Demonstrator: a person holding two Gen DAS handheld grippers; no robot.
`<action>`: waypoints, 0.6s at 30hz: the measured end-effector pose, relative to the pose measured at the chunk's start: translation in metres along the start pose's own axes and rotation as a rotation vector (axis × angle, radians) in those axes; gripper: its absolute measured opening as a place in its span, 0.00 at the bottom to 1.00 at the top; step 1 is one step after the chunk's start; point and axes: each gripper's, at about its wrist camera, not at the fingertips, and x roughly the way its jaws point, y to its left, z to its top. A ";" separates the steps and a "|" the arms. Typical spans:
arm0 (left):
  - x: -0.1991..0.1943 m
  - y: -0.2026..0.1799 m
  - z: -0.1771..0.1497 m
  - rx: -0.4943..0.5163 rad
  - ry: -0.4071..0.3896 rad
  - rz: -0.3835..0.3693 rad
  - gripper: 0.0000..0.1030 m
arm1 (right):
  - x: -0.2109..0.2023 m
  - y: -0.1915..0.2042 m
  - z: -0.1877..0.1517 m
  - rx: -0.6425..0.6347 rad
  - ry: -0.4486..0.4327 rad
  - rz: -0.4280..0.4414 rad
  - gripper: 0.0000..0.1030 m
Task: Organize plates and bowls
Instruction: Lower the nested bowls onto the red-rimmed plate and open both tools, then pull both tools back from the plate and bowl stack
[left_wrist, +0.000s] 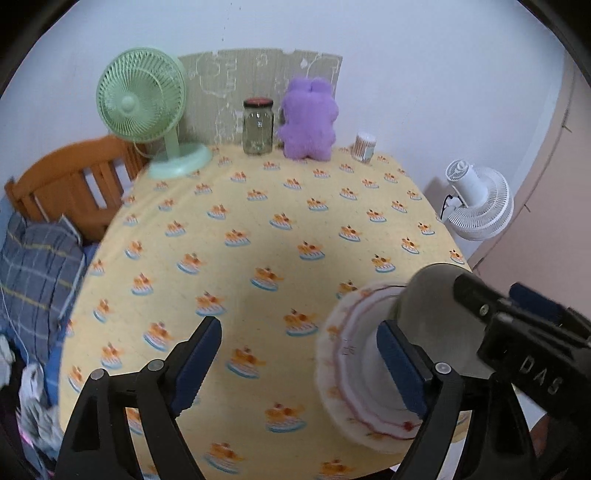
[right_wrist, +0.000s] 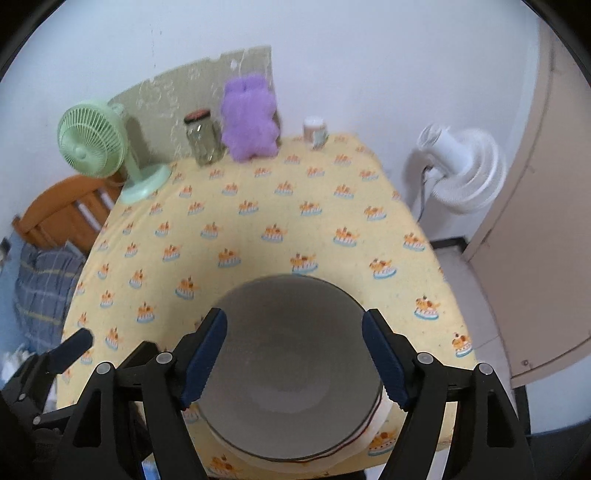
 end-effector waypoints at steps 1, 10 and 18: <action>-0.001 0.007 -0.001 0.011 -0.013 -0.003 0.88 | -0.005 0.006 -0.002 0.010 -0.029 -0.016 0.76; -0.014 0.055 -0.021 0.030 -0.085 0.021 0.90 | -0.016 0.052 -0.029 0.038 -0.112 -0.022 0.77; -0.031 0.078 -0.059 -0.020 -0.167 0.083 0.92 | -0.027 0.066 -0.064 -0.019 -0.175 0.011 0.77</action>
